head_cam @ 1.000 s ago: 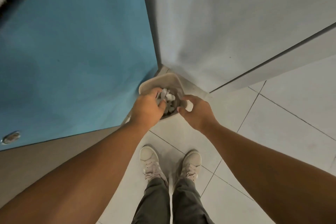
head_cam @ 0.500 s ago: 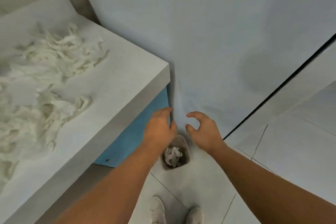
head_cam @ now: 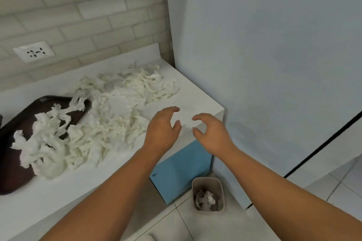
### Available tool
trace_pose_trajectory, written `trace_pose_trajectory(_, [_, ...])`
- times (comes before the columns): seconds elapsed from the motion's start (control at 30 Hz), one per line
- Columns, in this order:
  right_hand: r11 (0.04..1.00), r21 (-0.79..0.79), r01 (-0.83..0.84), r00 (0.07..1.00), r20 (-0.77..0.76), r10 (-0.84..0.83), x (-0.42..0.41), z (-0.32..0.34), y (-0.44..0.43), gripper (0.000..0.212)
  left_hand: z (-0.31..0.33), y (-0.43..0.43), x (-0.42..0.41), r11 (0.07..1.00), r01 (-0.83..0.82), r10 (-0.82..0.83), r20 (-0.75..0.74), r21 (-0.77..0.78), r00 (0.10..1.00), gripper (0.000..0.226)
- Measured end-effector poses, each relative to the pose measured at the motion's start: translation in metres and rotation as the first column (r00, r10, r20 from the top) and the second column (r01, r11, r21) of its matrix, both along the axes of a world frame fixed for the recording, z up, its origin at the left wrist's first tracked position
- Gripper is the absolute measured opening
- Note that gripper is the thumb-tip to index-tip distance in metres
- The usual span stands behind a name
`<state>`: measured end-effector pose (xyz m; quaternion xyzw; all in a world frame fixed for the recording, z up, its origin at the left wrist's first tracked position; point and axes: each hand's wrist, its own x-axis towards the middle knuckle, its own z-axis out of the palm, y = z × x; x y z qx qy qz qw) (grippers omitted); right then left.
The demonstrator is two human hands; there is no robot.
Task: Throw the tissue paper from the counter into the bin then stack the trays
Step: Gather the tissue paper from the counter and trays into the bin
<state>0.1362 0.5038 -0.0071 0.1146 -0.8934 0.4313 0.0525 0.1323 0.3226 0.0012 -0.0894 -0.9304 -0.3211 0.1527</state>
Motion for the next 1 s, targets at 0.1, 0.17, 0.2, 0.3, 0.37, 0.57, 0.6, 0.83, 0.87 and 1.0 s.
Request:
trace_pose_trajectory(0.1, [0.998, 0.026, -0.064, 0.998, 0.010, 0.064, -0.006, 0.005, -0.029, 0.034, 0.009, -0.038, 0.004, 0.995, -0.088, 0.087, 0.026, 0.035, 0.996, 0.037])
trace_pose_trajectory(0.17, [0.992, 0.061, -0.110, 0.994, 0.029, 0.109, -0.010, 0.004, -0.047, 0.036, 0.011, -0.064, 0.005, 0.989, -0.140, 0.138, 0.053, 0.039, 0.989, 0.036])
trace_pose_trajectory(0.2, [0.988, 0.083, -0.131, 0.991, 0.046, 0.128, -0.013, 0.003, -0.056, 0.038, 0.011, -0.077, 0.006, 0.987, -0.159, 0.157, 0.065, 0.034, 0.986, 0.035])
trace_pose_trajectory(0.3, [0.977, 0.145, -0.157, 0.984, 0.111, 0.142, -0.023, -0.003, -0.082, 0.044, 0.007, -0.116, 0.004, 0.980, -0.195, 0.193, 0.095, 0.022, 0.977, 0.035])
trace_pose_trajectory(0.37, [0.966, 0.195, -0.168, 0.980, 0.143, 0.141, -0.033, -0.010, -0.098, 0.047, 0.004, -0.139, 0.000, 0.980, -0.200, 0.198, 0.105, 0.010, 0.975, 0.036])
trace_pose_trajectory(0.57, [0.916, 0.372, -0.153, 0.974, 0.213, 0.076, -0.064, -0.035, -0.141, 0.056, -0.007, -0.191, -0.031, 0.988, -0.155, 0.157, 0.135, -0.024, 0.978, 0.036])
trace_pose_trajectory(0.6, [0.910, 0.386, -0.148, 0.974, 0.218, 0.065, -0.068, -0.038, -0.146, 0.059, -0.009, -0.198, -0.038, 0.990, -0.139, 0.142, 0.141, -0.031, 0.980, 0.037])
trace_pose_trajectory(0.83, [0.916, 0.399, -0.034, 0.972, 0.225, -0.062, -0.091, -0.057, -0.166, 0.039, -0.019, -0.231, -0.087, 0.999, 0.012, -0.006, 0.155, -0.034, 0.988, 0.035])
trace_pose_trajectory(0.87, [0.920, 0.393, 0.010, 0.973, 0.207, -0.099, -0.093, -0.057, -0.168, 0.033, -0.020, -0.234, -0.092, 0.999, 0.033, -0.028, 0.148, -0.032, 0.989, 0.035])
trace_pose_trajectory(1.0, [0.924, 0.347, 0.160, 0.972, 0.106, -0.209, -0.097, -0.045, -0.172, 0.027, -0.020, -0.237, -0.109, 0.992, 0.126, -0.122, 0.121, -0.030, 0.985, 0.035])
